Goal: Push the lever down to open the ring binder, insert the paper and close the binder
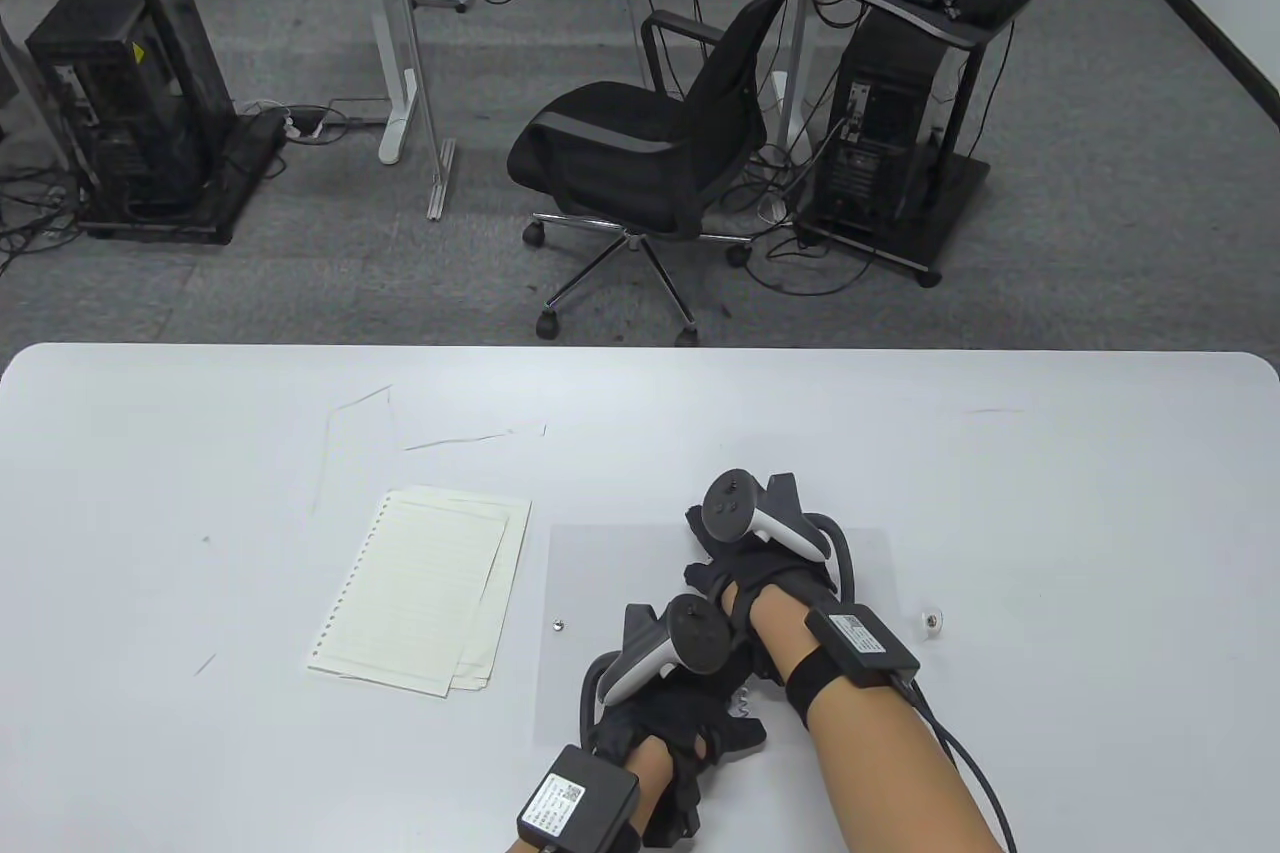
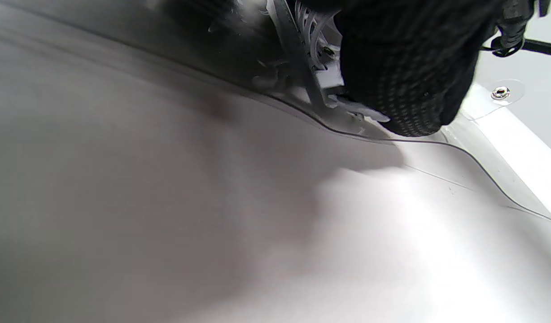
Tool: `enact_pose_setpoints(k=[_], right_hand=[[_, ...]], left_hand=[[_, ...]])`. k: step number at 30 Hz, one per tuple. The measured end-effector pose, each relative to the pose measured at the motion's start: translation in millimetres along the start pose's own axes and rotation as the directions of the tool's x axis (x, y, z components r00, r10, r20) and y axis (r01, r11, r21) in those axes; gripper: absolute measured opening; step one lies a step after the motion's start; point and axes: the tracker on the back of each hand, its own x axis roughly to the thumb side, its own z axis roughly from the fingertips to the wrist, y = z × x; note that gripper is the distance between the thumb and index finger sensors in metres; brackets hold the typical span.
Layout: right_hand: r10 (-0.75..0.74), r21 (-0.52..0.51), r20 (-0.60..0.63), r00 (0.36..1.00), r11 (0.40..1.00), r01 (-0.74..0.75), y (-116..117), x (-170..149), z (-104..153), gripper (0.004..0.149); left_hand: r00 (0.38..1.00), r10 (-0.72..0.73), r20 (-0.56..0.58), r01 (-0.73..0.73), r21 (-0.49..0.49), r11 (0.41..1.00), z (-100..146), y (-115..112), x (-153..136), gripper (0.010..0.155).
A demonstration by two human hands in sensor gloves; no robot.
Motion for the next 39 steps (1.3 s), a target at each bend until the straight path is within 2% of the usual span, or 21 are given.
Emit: enact_pose_setpoints(k=[2,5,9,12,16,19,23,27,35,37,39], right_hand=[[-0.041,0.033,0.012,0.999,0.999,0.040,-2,-3,4,0.076],[-0.091,-0.031,0.024,0.996,0.995,0.091,-10,-8,18,0.080],[-0.037,-0.065,0.057,0.998,0.997,0.041,-22,-18,48,0.079],[-0.025,-0.091,0.062,0.998,0.995,0.031,-23,-31,71,0.077],[-0.069,-0.095,0.045,0.997,0.993,0.073,-8,-64,106,0.075],[-0.050,-0.128,-0.024,0.998,0.991,0.047,11,-95,125,0.074],[-0.003,-0.162,-0.125,0.992,0.987,-0.017,27,-120,134,0.075],[-0.055,-0.075,-0.205,0.977,0.996,0.040,41,-133,133,0.076],[-0.051,-0.057,-0.219,0.974,0.998,0.039,47,-132,130,0.078],[-0.052,-0.049,-0.219,0.974,0.998,0.042,47,-132,130,0.078],[-0.069,-0.039,-0.216,0.974,0.997,0.062,47,-134,130,0.078]], left_hand=[[1.000,0.001,-0.002,-0.001,-0.002,1.000,0,0,0,0.076],[1.000,-0.005,-0.005,0.005,-0.005,1.000,-1,0,0,0.077],[1.000,-0.005,-0.004,0.005,-0.006,1.000,-1,0,0,0.077],[1.000,-0.003,-0.003,0.003,-0.004,1.000,-1,0,0,0.077],[1.000,-0.004,-0.004,0.004,-0.004,1.000,-2,0,0,0.077],[1.000,-0.005,-0.006,0.005,-0.008,1.000,-2,0,1,0.077],[1.000,-0.005,-0.006,0.005,-0.006,1.000,-2,0,1,0.076],[1.000,-0.003,-0.002,0.003,-0.004,1.000,-3,0,1,0.076],[0.999,0.026,0.031,-0.026,0.009,1.000,-2,0,-3,0.078],[0.995,0.096,0.042,-0.095,-0.009,0.995,1,9,-8,0.079],[0.985,0.169,0.034,-0.170,0.030,0.985,15,34,-15,0.078]])
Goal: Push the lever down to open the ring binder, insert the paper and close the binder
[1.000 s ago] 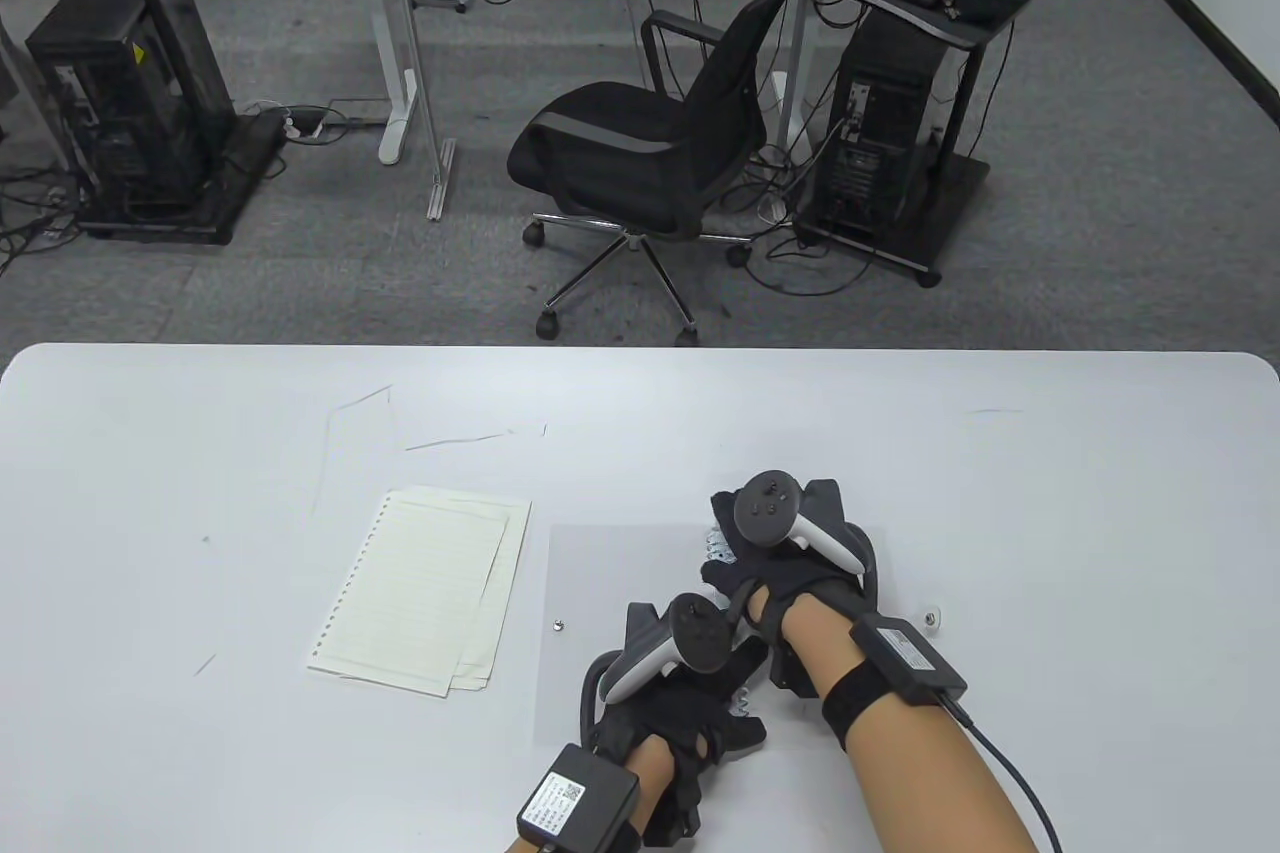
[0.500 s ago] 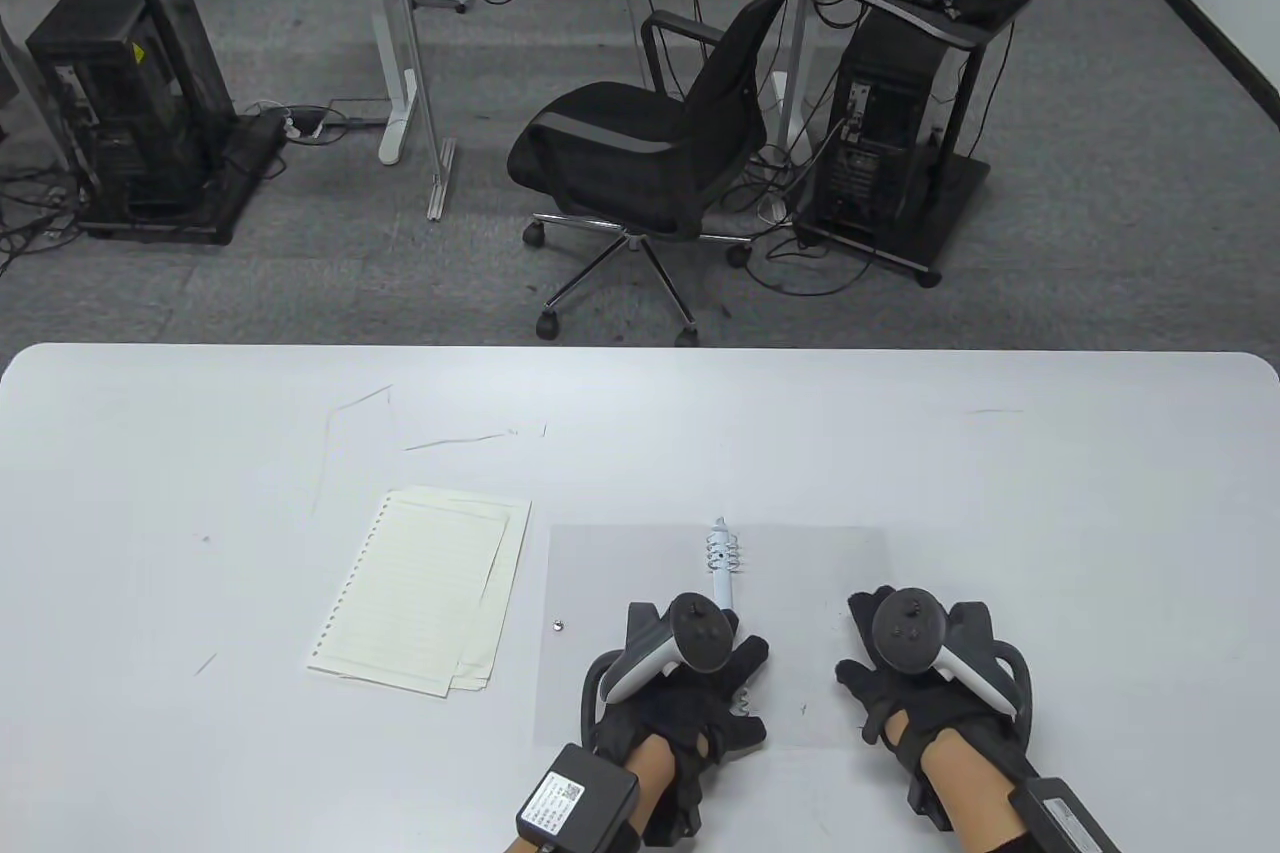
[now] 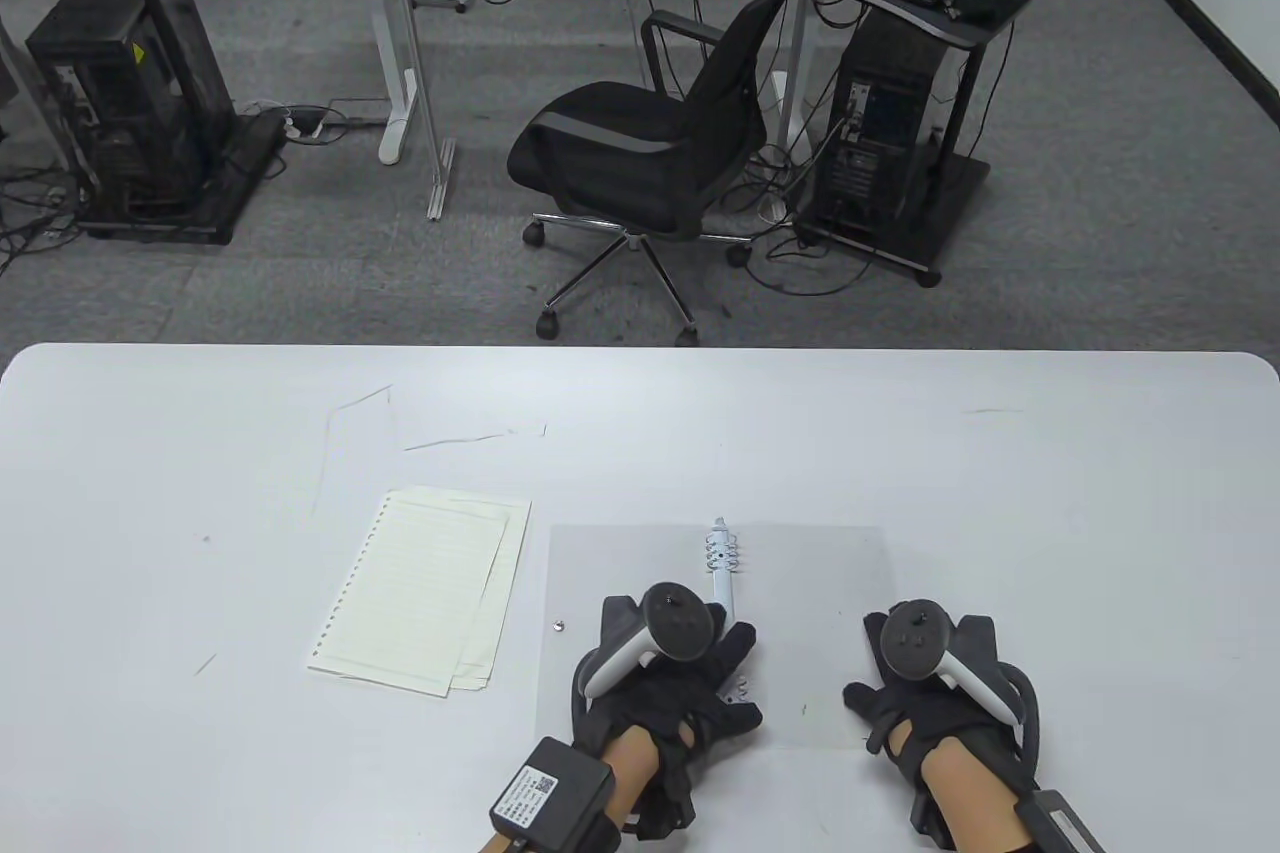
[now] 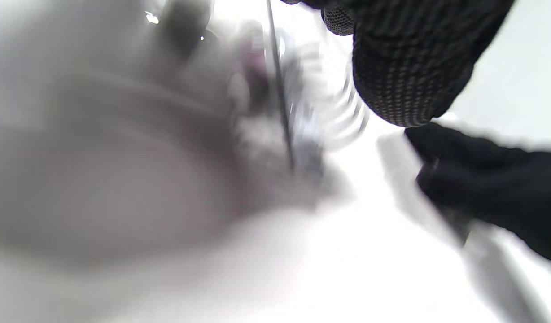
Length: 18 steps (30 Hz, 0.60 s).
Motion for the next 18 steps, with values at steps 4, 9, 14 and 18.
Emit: enact_pose_setpoints(k=[4,9,14,18], right_hand=[[0.000,0.014,0.005,1.000,1.000,0.000,0,0,0,0.078],[-0.008,0.039,0.008,1.000,0.999,0.008,-1,0,0,0.079],[-0.077,0.080,0.008,0.997,0.994,0.076,-5,-4,-1,0.079],[-0.079,0.083,0.010,0.997,0.994,0.078,-6,-5,-1,0.079]], left_hand=[[0.990,0.136,-0.038,-0.127,0.168,0.978,23,63,-11,0.077],[0.976,0.061,-0.209,0.019,0.363,0.932,42,142,-48,0.075],[0.927,0.090,-0.363,0.085,0.440,0.894,45,195,-116,0.074],[0.900,0.188,-0.393,-0.006,0.420,0.908,29,206,-170,0.077]])
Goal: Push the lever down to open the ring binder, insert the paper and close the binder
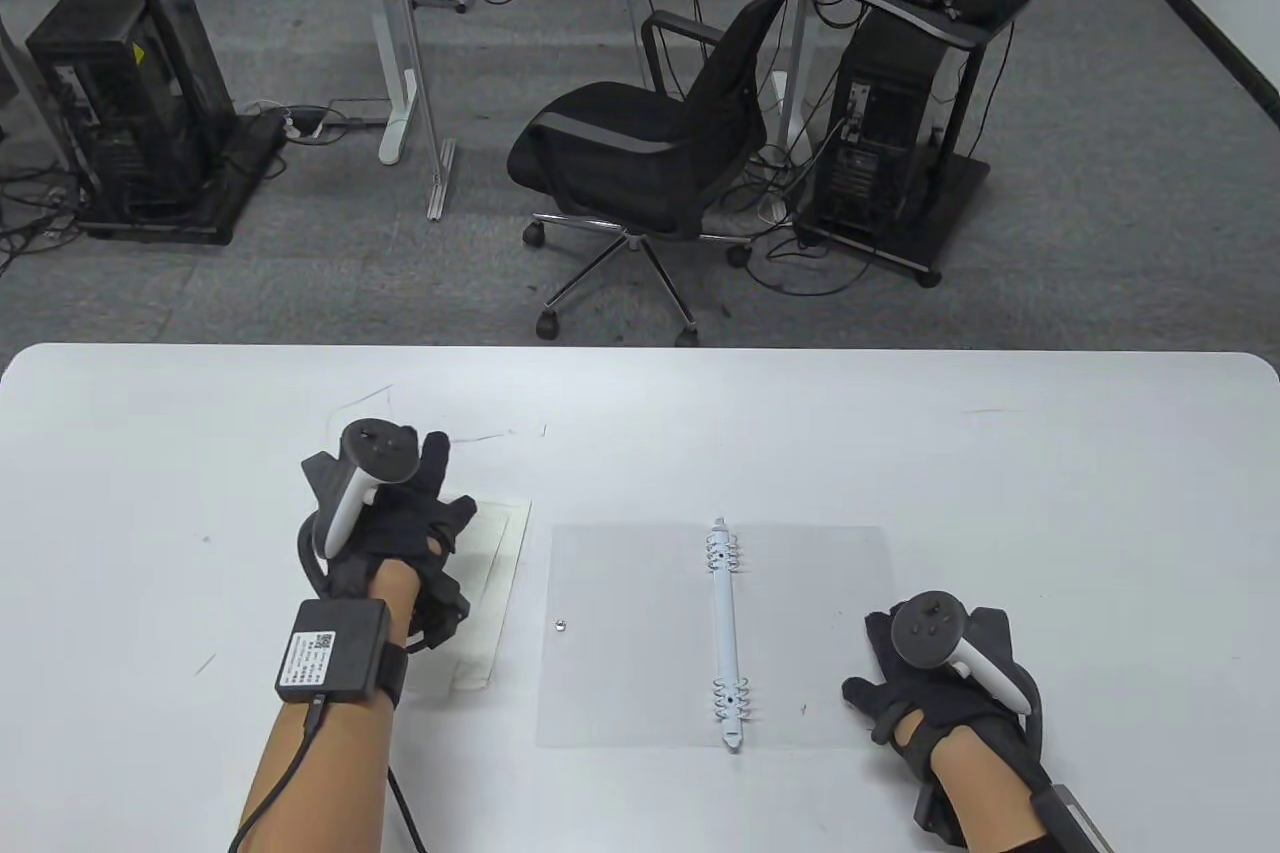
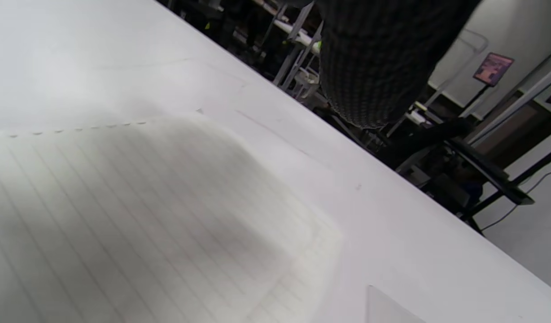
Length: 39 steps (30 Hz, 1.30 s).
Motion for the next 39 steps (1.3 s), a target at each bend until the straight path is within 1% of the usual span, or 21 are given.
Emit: enact_pose_setpoints(k=[3,5,6,10,11,13,17,19,21,24,26,27,28,31,32,34,35,36,37,38,39], right_hand=[[0.003,0.002,-0.002,1.000,1.000,-0.003,0,1,0,0.079],[0.006,0.001,-0.003,1.000,1.000,-0.006,0,1,0,0.079],[0.006,0.000,-0.003,1.000,1.000,-0.006,0,1,0,0.079],[0.009,0.003,-0.003,1.000,1.000,-0.009,0,1,0,0.079],[0.006,0.004,-0.003,1.000,1.000,-0.006,0,1,0,0.079],[0.003,0.005,-0.002,1.000,1.000,-0.003,0,1,0,0.079],[0.009,0.008,-0.001,1.000,1.000,-0.009,1,1,0,0.080],[0.006,0.009,0.000,1.000,1.000,-0.006,1,1,0,0.080],[0.003,0.011,0.001,1.000,1.000,-0.003,1,1,0,0.080],[0.004,0.015,0.003,1.000,1.000,-0.004,1,1,0,0.080],[0.001,0.017,0.004,1.000,1.000,-0.001,1,1,0,0.080],[-0.003,0.019,0.005,1.000,1.000,0.002,1,1,0,0.080],[-0.007,0.018,0.007,1.000,1.000,0.007,1,1,0,0.080],[-0.027,0.004,0.031,0.999,1.000,0.026,-1,0,1,0.080],[-0.055,-0.004,0.055,0.997,0.998,0.056,-3,0,1,0.080],[-0.103,-0.030,0.109,0.989,0.994,0.106,-8,3,6,0.081],[-0.119,-0.062,0.155,0.981,0.990,0.130,-12,7,11,0.082],[-0.132,-0.081,0.198,0.971,0.985,0.150,-15,11,15,0.082],[-0.166,-0.100,0.279,0.946,0.975,0.200,-19,17,22,0.082],[-0.199,-0.102,0.337,0.920,0.964,0.246,-21,21,28,0.083],[-0.262,-0.083,0.425,0.866,0.942,0.326,-22,28,37,0.083]], left_hand=[[0.999,0.023,-0.026,-0.025,-0.080,0.996,-28,-13,-23,0.090],[0.997,0.074,-0.016,-0.075,-0.078,0.994,-43,-21,-36,0.092],[0.997,0.068,-0.032,-0.070,-0.082,0.994,-51,-25,-42,0.093],[0.994,0.085,-0.064,-0.096,-0.182,0.979,-68,-40,-58,0.094],[0.995,0.074,-0.074,-0.086,-0.177,0.980,-69,-42,-60,0.093],[0.993,0.091,-0.073,-0.101,-0.134,0.986,-68,-41,-60,0.092],[0.997,0.001,-0.074,-0.004,-0.033,0.999,-58,-39,-55,0.090],[0.996,-0.043,-0.072,0.046,0.043,0.998,-51,-38,-53,0.090],[0.996,-0.069,-0.057,0.076,0.132,0.988,-40,-37,-53,0.090],[0.990,-0.134,-0.038,0.140,0.233,0.962,-22,-35,-52,0.089],[0.983,-0.182,-0.021,0.181,0.265,0.947,-8,-31,-52,0.082],[0.984,-0.176,-0.003,0.171,0.264,0.949,-2,-29,-52,0.077],[0.988,-0.152,0.036,0.139,0.247,0.959,9,-23,-51,0.072],[0.986,-0.069,0.152,0.038,0.196,0.980,42,-5,-41,0.070],[0.975,-0.022,0.220,-0.010,0.142,0.990,60,3,-34,0.069],[0.945,0.043,0.326,-0.073,0.082,0.994,91,12,-21,0.069],[0.918,0.073,0.389,-0.102,0.057,0.993,108,15,-12,0.068],[0.899,0.095,0.427,-0.120,0.033,0.992,120,16,-5,0.068],[0.868,0.124,0.480,-0.137,-0.009,0.991,137,14,5,0.068],[0.842,0.145,0.519,-0.147,-0.037,0.988,148,11,12,0.067],[0.803,0.178,0.568,-0.166,-0.074,0.983,161,3,23,0.067]])
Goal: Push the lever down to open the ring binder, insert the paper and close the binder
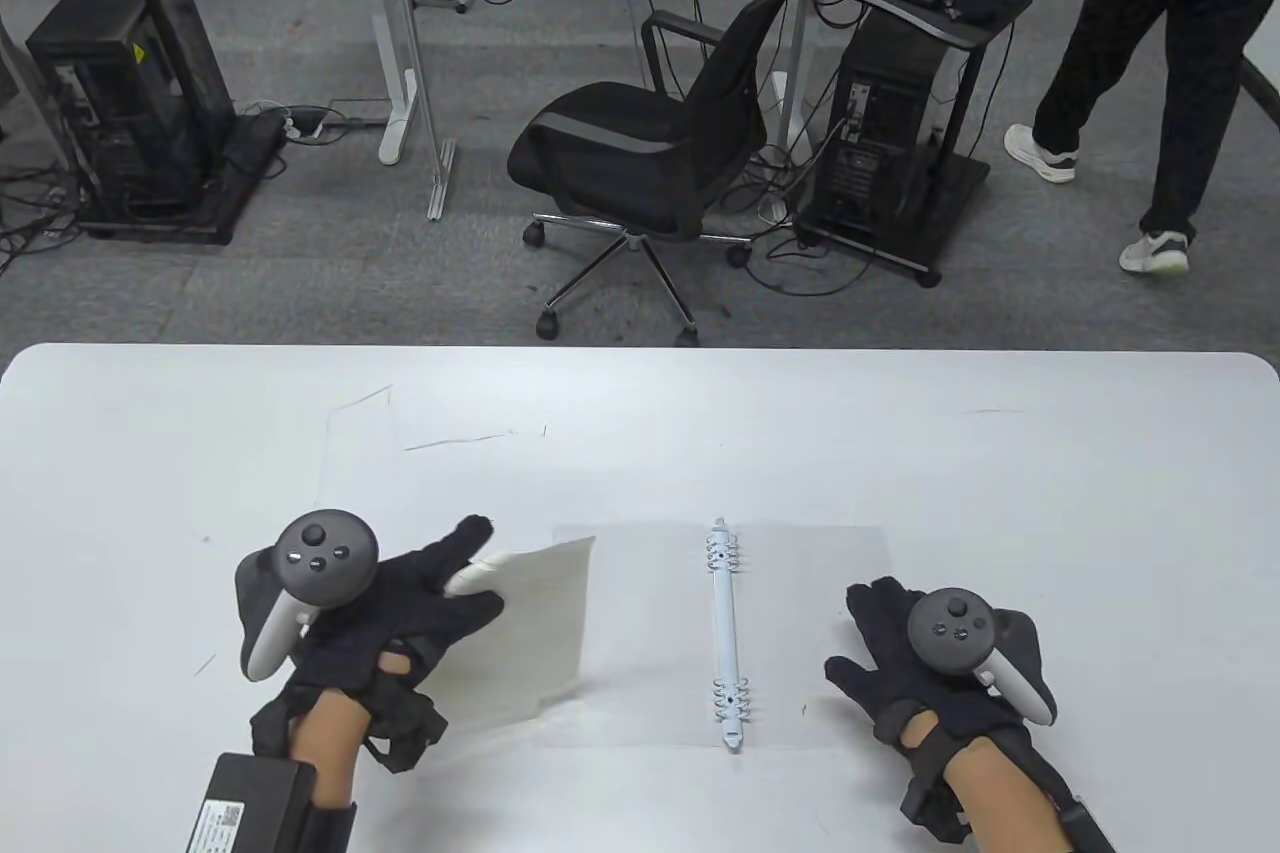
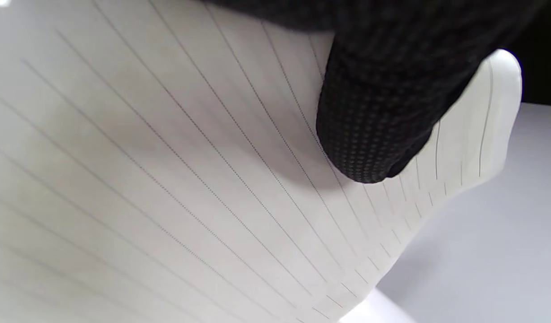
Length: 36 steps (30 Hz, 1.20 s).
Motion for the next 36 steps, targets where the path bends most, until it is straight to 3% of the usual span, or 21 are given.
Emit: enact_pose_setpoints(k=[3,4,7,9,12,16,19,21,24,27,30,31,33,36], right_hand=[[-0.231,0.045,0.209,0.950,0.973,0.226,5,21,12,0.087],[-0.350,0.102,0.265,0.898,0.937,0.335,10,30,15,0.089],[-0.503,0.188,0.320,0.803,0.864,0.466,18,45,16,0.085],[-0.527,0.231,0.303,0.794,0.849,0.475,22,45,13,0.072],[-0.523,0.292,0.237,0.819,0.842,0.453,31,36,10,0.051],[-0.506,0.246,0.208,0.837,0.855,0.456,32,26,3,0.042],[-0.596,0.297,0.220,0.772,0.795,0.529,27,14,-2,0.042],[-0.639,0.328,0.216,0.738,0.760,0.562,27,10,-4,0.042],[-0.643,0.380,0.208,0.737,0.748,0.545,34,12,-6,0.042],[-0.617,0.408,0.210,0.758,0.760,0.506,45,20,-5,0.043],[-0.602,0.452,0.199,0.773,0.756,0.473,50,24,-2,0.049],[-0.596,0.472,0.217,0.773,0.757,0.452,48,26,0,0.059],[-0.613,0.442,0.270,0.742,0.764,0.470,39,29,3,0.065],[-0.617,0.423,0.348,0.706,0.775,0.469,29,38,9,0.061]], left_hand=[[0.995,0.069,0.073,-0.064,-0.067,0.996,8,-35,31,0.067],[0.991,0.095,0.098,-0.087,-0.086,0.993,10,-56,42,0.067],[0.982,0.150,0.117,-0.139,-0.098,0.985,13,-102,58,0.066],[0.967,0.200,0.160,-0.203,-0.004,0.979,18,-138,61,0.066],[0.956,0.218,0.199,-0.243,0.115,0.963,23,-169,53,0.064],[0.923,0.282,0.261,-0.300,0.029,0.954,23,-169,48,0.085],[0.897,0.327,0.298,-0.341,-0.007,0.940,21,-147,30,0.104],[0.852,0.457,0.257,-0.453,-0.076,0.888,16,-141,14,0.115],[0.804,0.585,0.104,-0.539,-0.289,0.791,4,-151,-1,0.122],[0.745,0.662,0.083,-0.541,-0.506,0.672,-5,-177,0,0.105],[0.694,0.710,0.117,-0.612,-0.424,0.668,-6,-188,1,0.055],[0.682,0.718,0.141,-0.626,-0.396,0.672,-5,-188,2,0.047],[0.703,0.686,0.188,-0.611,-0.333,0.718,-1,-186,4,0.042],[0.709,0.659,0.250,-0.590,-0.300,0.750,6,-184,8,0.040]])
